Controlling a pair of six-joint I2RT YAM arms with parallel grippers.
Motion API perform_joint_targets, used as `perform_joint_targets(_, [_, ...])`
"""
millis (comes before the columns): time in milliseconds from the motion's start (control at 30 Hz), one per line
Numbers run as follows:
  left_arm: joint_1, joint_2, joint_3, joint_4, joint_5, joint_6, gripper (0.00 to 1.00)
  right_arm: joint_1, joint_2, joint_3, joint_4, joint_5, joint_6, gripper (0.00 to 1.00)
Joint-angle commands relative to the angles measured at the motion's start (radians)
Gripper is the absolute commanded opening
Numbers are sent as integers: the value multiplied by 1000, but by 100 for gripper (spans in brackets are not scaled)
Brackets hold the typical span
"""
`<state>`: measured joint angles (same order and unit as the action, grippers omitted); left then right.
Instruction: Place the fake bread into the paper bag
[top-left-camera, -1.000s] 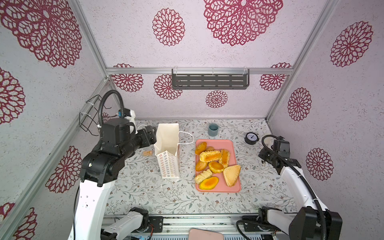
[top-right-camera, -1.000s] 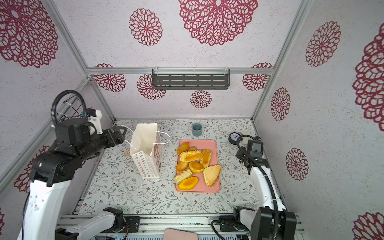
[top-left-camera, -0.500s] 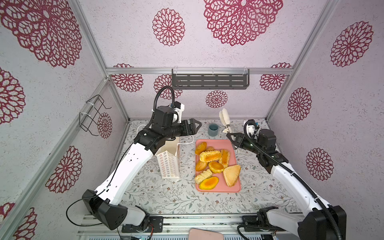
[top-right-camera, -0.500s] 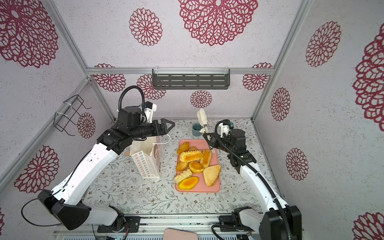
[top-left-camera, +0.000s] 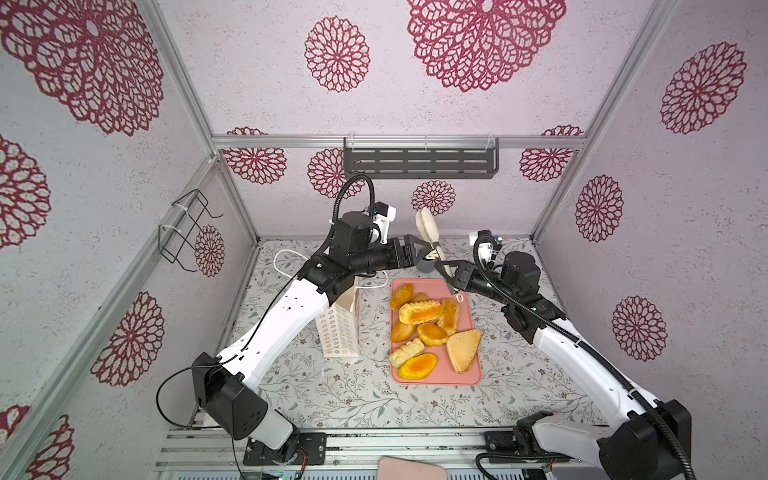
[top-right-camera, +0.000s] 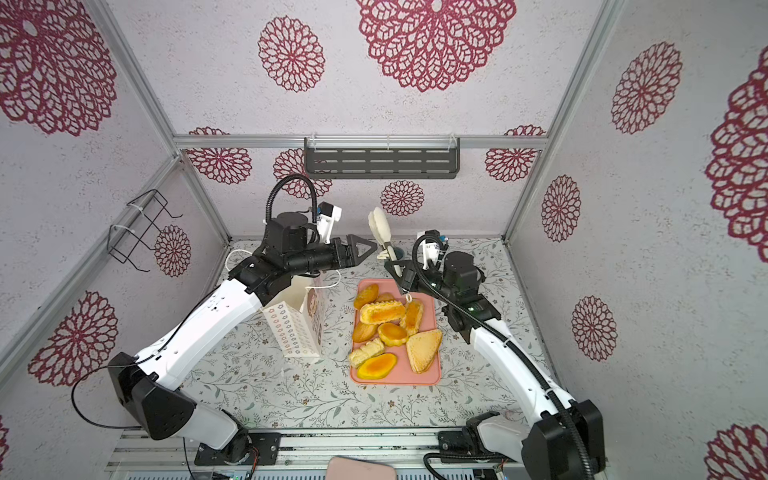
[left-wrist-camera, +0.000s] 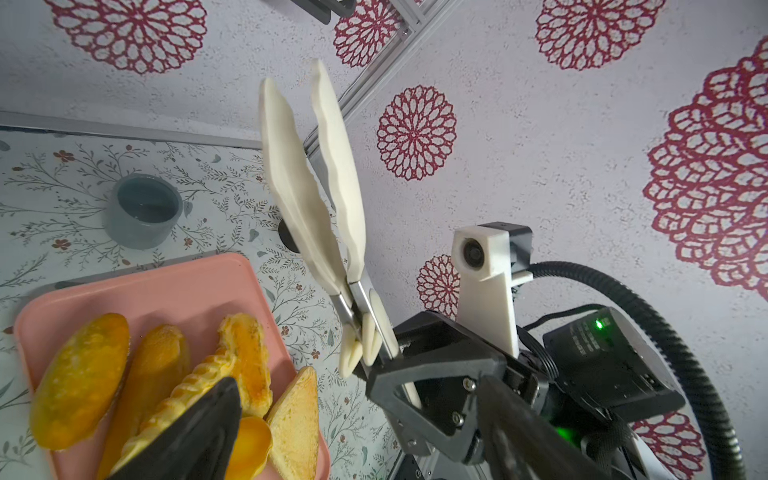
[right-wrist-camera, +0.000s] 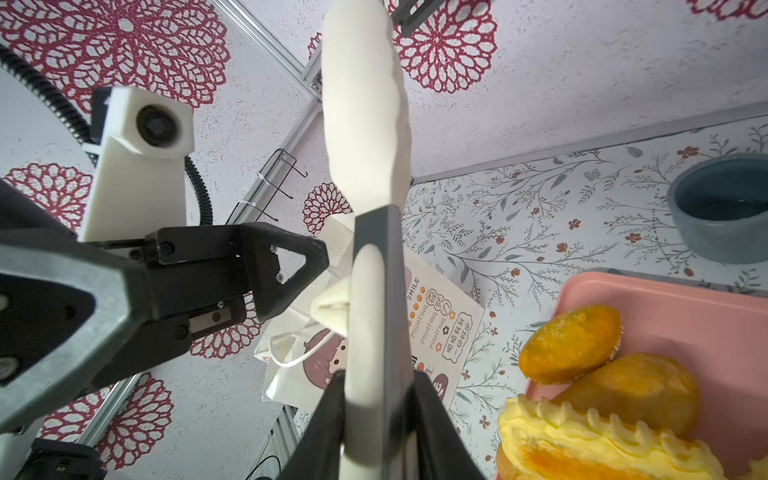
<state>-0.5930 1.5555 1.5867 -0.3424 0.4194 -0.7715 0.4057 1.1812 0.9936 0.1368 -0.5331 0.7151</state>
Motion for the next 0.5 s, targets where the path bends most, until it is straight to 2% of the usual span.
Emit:
perform_joint_targets(0, [-2,16,7,68,30,-43,92,29,-57,52,-9,91,-86,26])
perform_joint_targets(133, [-2,57,44,67,49,-61,92,71,-74,63,-50,159,-143,26])
perform_joint_targets(267, [-2,105,69,89,92,-100,88,121,-90,74,-92,243,-201,26])
perform_joint_targets(400, [-1,128,64,180,142,-165,80,161,-99,89,-135,315,-251,26])
perform_joint_targets(467, [0,139,65,218,167,-197,72,177,-101,96,-149,336,-277,26])
